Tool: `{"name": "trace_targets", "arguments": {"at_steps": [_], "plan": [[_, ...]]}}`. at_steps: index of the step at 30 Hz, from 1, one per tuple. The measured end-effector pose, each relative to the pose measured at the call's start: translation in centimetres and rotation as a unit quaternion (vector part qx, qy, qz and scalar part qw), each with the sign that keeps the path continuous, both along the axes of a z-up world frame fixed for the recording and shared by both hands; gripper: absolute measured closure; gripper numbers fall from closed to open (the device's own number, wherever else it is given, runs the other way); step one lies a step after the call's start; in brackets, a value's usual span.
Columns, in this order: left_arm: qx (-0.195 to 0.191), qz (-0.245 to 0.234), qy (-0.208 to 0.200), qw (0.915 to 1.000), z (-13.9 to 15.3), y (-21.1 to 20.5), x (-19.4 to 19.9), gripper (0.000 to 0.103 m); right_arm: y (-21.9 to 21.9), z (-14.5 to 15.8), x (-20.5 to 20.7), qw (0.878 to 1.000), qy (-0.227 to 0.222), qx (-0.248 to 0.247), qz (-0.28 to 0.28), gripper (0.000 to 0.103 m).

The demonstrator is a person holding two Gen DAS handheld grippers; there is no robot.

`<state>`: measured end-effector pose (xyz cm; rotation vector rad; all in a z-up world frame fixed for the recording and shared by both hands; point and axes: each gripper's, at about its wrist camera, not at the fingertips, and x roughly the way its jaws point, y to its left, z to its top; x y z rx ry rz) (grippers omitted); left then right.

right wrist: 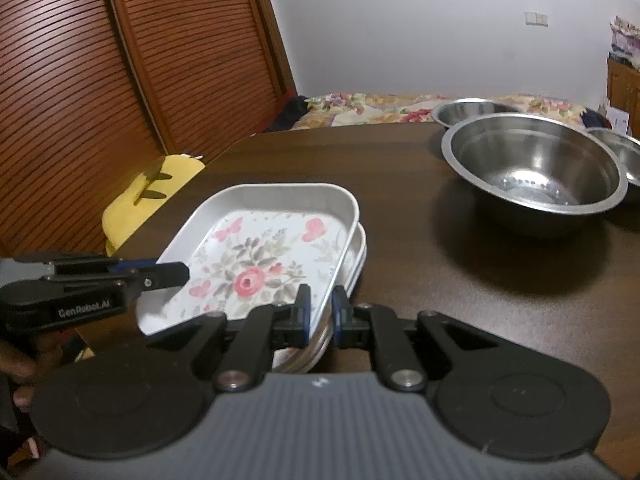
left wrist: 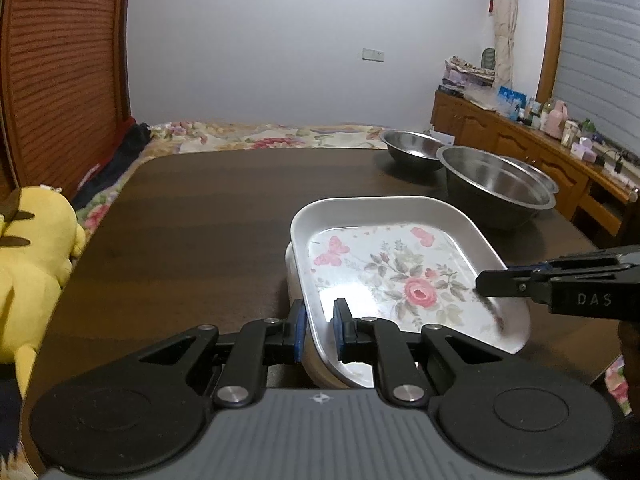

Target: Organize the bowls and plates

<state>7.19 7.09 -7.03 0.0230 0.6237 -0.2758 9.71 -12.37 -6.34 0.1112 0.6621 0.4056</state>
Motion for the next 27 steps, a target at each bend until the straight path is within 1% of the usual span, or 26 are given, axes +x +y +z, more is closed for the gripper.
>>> {"name": "trace_targets", "arguments": {"at_steps": [5,8,12,15,17,19,20,22,23,25,26,27], "plan": [[0.009,0.008,-0.002,0.9999,0.0,0.0,0.0,0.088,0.1,-0.1,0.3,1.0,-0.004,-0.006,-0.001,0.088],[0.007,0.012,-0.005,0.9999,0.2,0.2,0.0,0.088,-0.2,-0.1,0.6,1.0,0.004,0.003,0.001,0.081],[0.008,0.018,-0.015,0.9997,0.9,0.4,-0.3,0.088,-0.8,0.8,0.5,1.0,-0.006,0.019,0.002,0.081],[0.006,0.016,-0.027,0.9995,1.8,0.2,-0.6,0.085,-1.3,1.5,-0.1,1.0,-0.023,0.017,0.0,0.081],[0.005,0.012,-0.034,0.9993,2.5,-0.1,-0.6,0.082,-1.9,2.0,-0.4,0.999,-0.035,0.013,-0.003,0.081],[0.005,0.008,-0.042,0.9991,3.1,-0.4,-0.7,0.076,-2.6,2.4,-0.7,0.999,-0.047,0.01,-0.011,0.081],[0.005,0.004,-0.046,0.9989,3.4,-0.7,-0.7,0.074,-3.1,2.8,-0.8,0.998,-0.053,0.011,-0.016,0.08],[0.006,-0.003,-0.051,0.9987,3.8,-1.4,-0.5,0.07,-3.8,3.2,-0.7,0.998,-0.062,0.014,-0.025,0.074],[0.007,-0.006,-0.055,0.9984,4.0,-1.7,-0.3,0.068,-4.4,3.5,-0.7,0.997,-0.069,0.014,-0.031,0.073],[0.005,-0.013,-0.064,0.9979,4.4,-2.4,0.1,0.058,-5.3,3.7,-0.6,0.996,-0.081,0.009,-0.043,0.07],[0.004,-0.018,-0.068,0.9975,4.6,-3.0,0.4,0.054,-5.8,3.9,-0.5,0.995,-0.09,0.001,-0.052,0.068],[0.005,-0.023,-0.072,0.9971,4.7,-3.4,0.6,0.05,-6.2,4.0,-0.5,0.993,-0.098,-0.009,-0.06,0.062]]}}
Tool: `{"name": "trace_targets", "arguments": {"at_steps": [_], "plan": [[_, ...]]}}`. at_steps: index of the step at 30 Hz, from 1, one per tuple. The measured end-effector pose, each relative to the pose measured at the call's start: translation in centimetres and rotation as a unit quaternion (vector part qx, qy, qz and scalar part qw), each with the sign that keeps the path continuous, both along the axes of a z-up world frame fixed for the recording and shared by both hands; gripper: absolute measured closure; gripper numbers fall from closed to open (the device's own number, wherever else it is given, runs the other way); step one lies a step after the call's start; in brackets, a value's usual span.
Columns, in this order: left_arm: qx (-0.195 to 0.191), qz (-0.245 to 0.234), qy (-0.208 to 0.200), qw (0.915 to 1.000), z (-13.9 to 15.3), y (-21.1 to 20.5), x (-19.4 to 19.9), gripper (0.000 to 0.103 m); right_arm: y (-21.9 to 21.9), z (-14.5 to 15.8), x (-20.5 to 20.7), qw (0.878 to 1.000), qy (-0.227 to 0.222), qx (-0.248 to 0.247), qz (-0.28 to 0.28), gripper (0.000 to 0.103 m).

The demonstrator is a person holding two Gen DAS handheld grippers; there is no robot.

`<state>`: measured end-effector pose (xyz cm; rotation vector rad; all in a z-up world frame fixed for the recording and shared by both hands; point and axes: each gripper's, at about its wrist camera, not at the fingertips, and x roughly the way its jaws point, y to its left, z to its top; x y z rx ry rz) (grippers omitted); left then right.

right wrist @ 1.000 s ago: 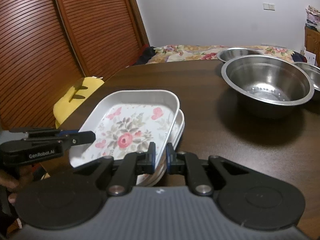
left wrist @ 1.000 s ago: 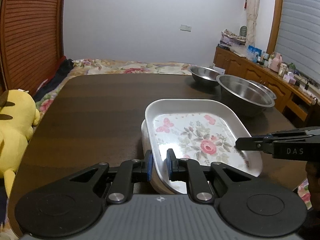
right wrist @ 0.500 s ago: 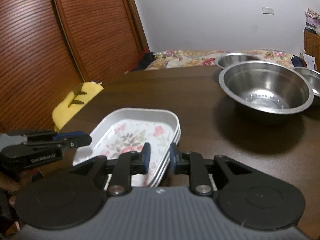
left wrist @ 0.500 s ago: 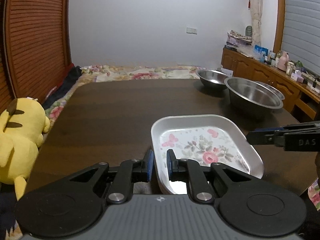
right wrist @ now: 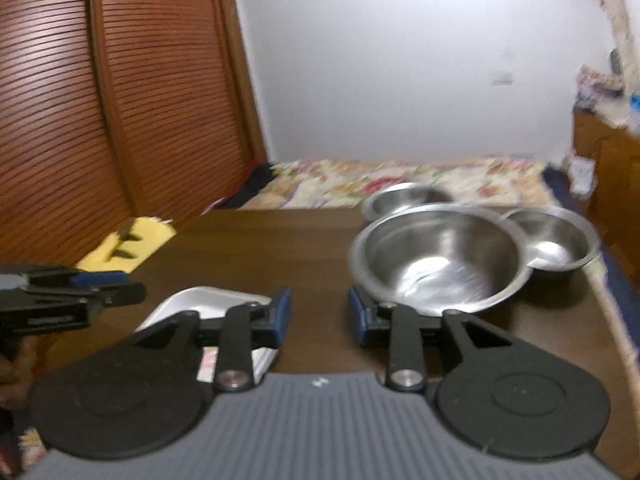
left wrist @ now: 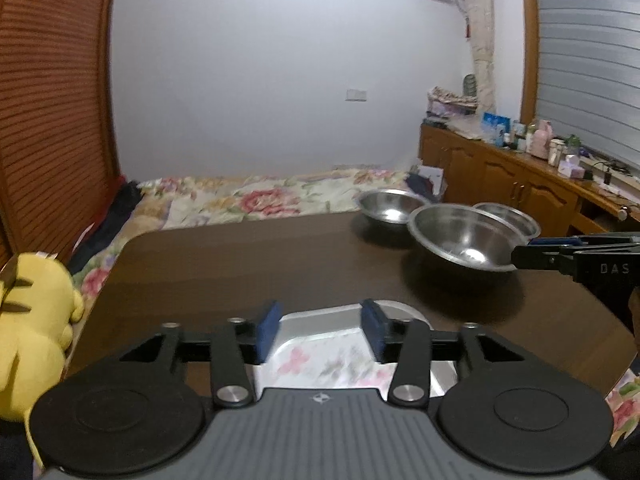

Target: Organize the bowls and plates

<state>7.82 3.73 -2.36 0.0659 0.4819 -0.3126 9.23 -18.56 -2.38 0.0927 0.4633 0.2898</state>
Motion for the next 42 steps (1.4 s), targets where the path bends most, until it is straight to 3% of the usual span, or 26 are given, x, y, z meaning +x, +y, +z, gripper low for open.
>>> {"name": "trace_targets", "arguments": {"at_steps": [4,8,17,25,28,38,42], "plan": [[-0.007,-0.014,-0.012,0.9998,0.5,-1.5,1.3,0.041,-2.5,0.2,0.5,0.999,-0.013,-0.016,-0.031,0.059],[-0.024,-0.033,-0.011,0.9991,0.8,-3.1,2.5,0.04,-5.0,0.2,0.9,0.998,-0.016,-0.019,-0.061,0.057],[-0.002,-0.07,-0.026,0.9972,0.7,-7.4,5.7,0.04,-7.4,-1.6,3.5,0.994,0.009,-0.029,-0.103,0.053],[0.022,-0.113,-0.01,0.9933,-0.4,-11.3,8.0,0.04,-8.4,-3.2,5.2,0.992,0.043,-0.011,-0.117,0.053],[0.011,-0.106,0.011,0.9942,-0.6,-12.2,9.1,0.04,-8.5,-3.3,5.3,0.992,0.051,0.0,-0.119,0.053],[0.043,-0.085,0.026,0.9951,-0.9,-15.1,11.5,0.04,-8.7,-3.6,6.4,0.99,0.069,0.025,-0.12,0.053],[0.064,-0.075,0.031,0.9946,-1.4,-15.6,12.2,0.045,-8.9,-3.8,6.6,0.99,0.072,0.027,-0.122,0.054]]}}
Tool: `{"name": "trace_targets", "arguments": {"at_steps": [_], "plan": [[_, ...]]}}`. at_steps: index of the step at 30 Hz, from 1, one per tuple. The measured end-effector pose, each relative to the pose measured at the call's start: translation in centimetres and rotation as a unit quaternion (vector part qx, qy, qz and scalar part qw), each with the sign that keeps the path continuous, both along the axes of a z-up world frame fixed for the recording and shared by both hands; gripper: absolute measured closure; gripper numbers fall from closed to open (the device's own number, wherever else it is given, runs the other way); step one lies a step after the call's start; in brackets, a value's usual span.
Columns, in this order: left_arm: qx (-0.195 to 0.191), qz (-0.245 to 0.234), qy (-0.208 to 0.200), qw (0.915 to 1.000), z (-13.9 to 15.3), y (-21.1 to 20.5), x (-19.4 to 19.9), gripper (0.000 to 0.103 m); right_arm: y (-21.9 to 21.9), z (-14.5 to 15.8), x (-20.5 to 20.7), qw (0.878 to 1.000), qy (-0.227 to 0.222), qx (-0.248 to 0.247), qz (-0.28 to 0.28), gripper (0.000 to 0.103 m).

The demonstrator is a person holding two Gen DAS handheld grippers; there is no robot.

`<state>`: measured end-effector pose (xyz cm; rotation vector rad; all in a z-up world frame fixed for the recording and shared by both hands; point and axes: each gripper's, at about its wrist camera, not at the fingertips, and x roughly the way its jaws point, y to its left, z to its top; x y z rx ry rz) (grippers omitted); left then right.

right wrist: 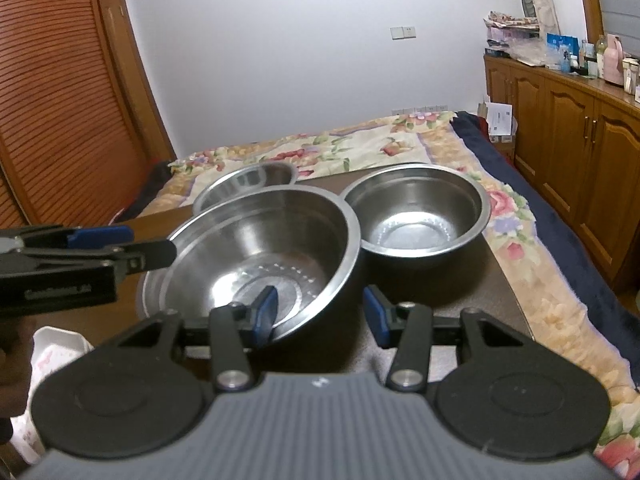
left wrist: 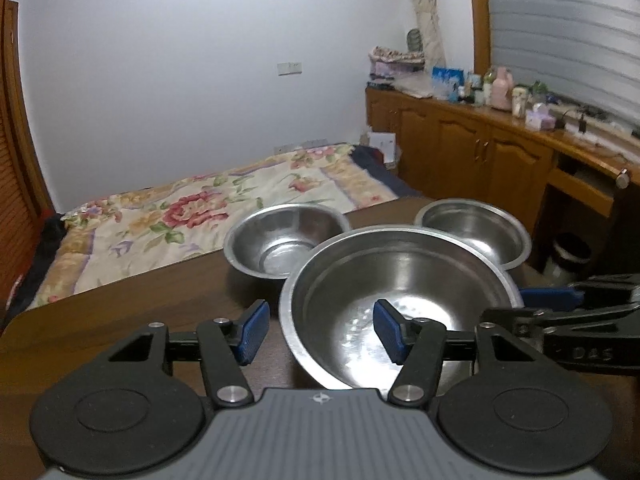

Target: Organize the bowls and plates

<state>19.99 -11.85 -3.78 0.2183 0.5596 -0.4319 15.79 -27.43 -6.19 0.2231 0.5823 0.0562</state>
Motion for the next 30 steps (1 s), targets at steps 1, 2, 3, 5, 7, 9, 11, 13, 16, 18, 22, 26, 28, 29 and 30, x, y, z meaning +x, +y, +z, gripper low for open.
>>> {"name": "trace_targets", "arguments": {"at_steps": [1,2,3,5,7,9,11,13,16,18,22,26,28,29,30], "plan": [[0.004,0.001,0.001,1.0,-0.1,-0.1,0.1,0.047,-0.1,0.0,0.0,1.0,0.0,0.001,0.001,0.055],[0.005,0.001,0.003,1.0,-0.2,-0.1,0.2,0.048,-0.2,0.0,0.0,1.0,0.0,0.003,0.003,0.055],[0.004,0.001,0.006,1.0,-0.3,-0.1,0.4,0.051,-0.3,-0.1,0.0,1.0,-0.001,0.005,0.004,0.056],[0.0,0.002,0.017,0.9999,-0.6,0.0,0.8,0.055,-0.5,0.0,0.0,1.0,-0.001,0.009,0.006,0.061],[-0.002,0.006,0.029,0.9996,-1.0,0.1,1.3,0.062,-0.7,0.0,0.1,1.0,0.0,0.013,0.005,0.068],[-0.002,0.011,0.04,0.9991,-1.5,0.2,1.6,0.068,-0.7,-0.1,0.2,1.0,0.0,0.019,0.009,0.073],[-0.013,0.012,0.059,0.9981,-1.9,0.7,1.9,0.074,-0.8,-0.2,0.2,1.0,0.0,0.026,0.009,0.073],[-0.027,0.01,0.071,0.997,-2.1,1.2,1.9,0.078,-0.9,-0.3,0.2,0.999,-0.001,0.037,0.008,0.075],[-0.043,0.006,0.08,0.9959,-2.0,2.0,1.6,0.079,-1.2,-0.4,0.1,0.999,0.001,0.053,0.009,0.076],[-0.045,0.002,0.078,0.9959,-1.7,2.3,1.3,0.08,-1.1,-0.4,0.0,0.998,0.002,0.055,0.012,0.076],[-0.056,-0.004,0.07,0.996,-0.6,3.1,0.4,0.081,-1.1,-0.5,-0.2,0.998,0.004,0.068,0.017,0.077],[-0.055,-0.008,0.061,0.9966,0.5,3.9,-1.1,0.081,-0.8,-0.1,-1.0,0.997,-0.002,0.074,0.026,0.077],[-0.056,-0.001,0.066,0.9963,0.7,4.3,-1.8,0.081,-0.5,0.3,-1.6,0.997,-0.007,0.073,0.035,0.077],[-0.058,0.002,0.067,0.996,0.8,4.4,-2.1,0.081,-0.4,0.5,-1.9,0.997,-0.01,0.071,0.039,0.077],[-0.06,0.004,0.067,0.9959,0.9,4.5,-2.5,0.081,-0.1,0.7,-2.3,0.997,-0.013,0.066,0.042,0.077]]}}
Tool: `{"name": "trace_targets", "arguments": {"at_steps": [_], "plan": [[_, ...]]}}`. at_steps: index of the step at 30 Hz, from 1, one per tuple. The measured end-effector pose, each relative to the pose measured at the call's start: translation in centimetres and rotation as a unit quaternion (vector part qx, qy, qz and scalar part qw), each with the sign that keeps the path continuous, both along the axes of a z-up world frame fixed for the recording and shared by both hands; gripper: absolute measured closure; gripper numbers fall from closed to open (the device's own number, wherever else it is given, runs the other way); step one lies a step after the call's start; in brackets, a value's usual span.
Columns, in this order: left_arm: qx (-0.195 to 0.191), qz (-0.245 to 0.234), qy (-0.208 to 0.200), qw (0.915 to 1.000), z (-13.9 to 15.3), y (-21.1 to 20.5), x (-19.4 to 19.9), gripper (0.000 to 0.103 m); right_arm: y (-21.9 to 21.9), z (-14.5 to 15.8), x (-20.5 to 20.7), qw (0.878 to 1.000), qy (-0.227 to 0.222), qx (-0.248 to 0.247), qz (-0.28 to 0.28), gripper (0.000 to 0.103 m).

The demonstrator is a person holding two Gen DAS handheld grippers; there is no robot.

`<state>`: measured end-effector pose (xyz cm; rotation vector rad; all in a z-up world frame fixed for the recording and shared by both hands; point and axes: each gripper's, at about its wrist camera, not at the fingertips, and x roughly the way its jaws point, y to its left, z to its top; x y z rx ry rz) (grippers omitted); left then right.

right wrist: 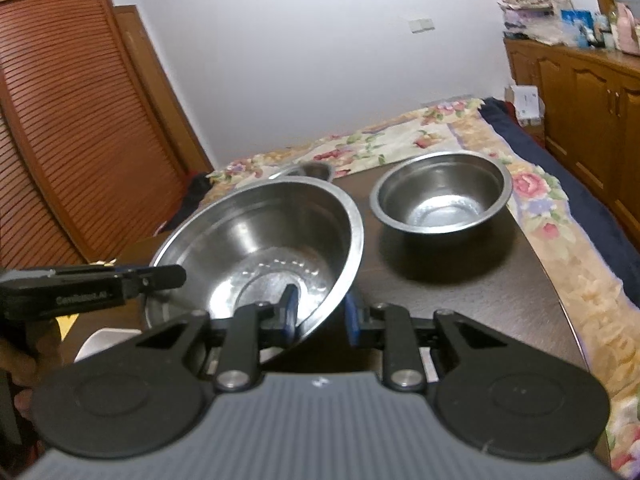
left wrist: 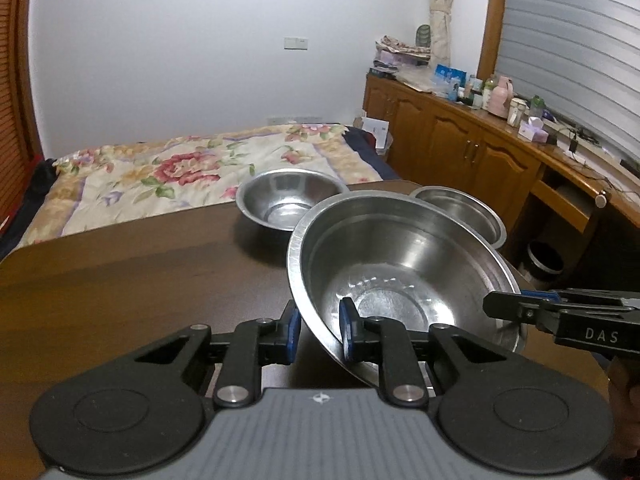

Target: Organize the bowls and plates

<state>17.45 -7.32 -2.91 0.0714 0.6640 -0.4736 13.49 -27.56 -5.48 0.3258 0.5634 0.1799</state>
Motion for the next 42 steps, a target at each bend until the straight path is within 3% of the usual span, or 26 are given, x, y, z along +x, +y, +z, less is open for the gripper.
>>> {"name": "trace_targets", "arguments": {"at_steps": [7,21,42], "plan": [[-0.014,-0.011,0.002,0.9998,0.6,0.7,-2.0,0.08,0.0,1.0,-1.8,1.0,-0.011,-0.005,0.014,0.076],[0.017,-0.047,-0.006,0.9987,-0.3,1.0,-6.1,0.079,-0.1,-0.2,-4.8,0.999,0.0,-0.007,0.035,0.076],[0.017,-0.052,0.022,0.9982,-2.8,1.0,-7.1,0.077,-0.3,-1.4,-6.3,0.999,0.01,-0.009,0.039,0.076]]}}
